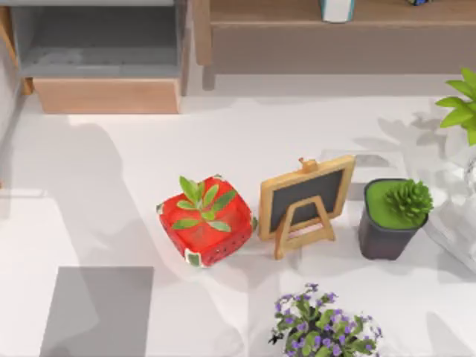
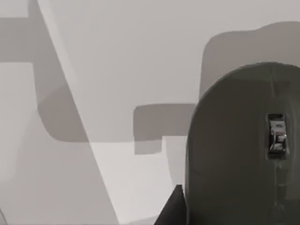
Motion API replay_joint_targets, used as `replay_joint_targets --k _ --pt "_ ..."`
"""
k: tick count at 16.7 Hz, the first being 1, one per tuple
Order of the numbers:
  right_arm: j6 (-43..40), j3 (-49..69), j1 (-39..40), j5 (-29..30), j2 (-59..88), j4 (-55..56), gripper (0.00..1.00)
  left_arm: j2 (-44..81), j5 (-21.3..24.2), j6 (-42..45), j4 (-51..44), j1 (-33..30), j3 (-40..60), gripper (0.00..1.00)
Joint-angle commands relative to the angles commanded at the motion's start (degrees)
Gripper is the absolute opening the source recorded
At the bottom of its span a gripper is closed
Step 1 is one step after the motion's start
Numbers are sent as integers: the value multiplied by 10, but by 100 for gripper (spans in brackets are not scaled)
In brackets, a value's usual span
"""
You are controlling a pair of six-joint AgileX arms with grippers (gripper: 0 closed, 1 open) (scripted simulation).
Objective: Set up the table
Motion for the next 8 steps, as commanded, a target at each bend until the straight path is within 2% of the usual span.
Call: replay_joint_targets --k 4,8 --pt "0 0 0 0 0 0 100 -91 -1 -64 5 -5 -52 0" --pt "0 0 0 0 0 0 100 -205 -2 -149 31 -53 -136 0"
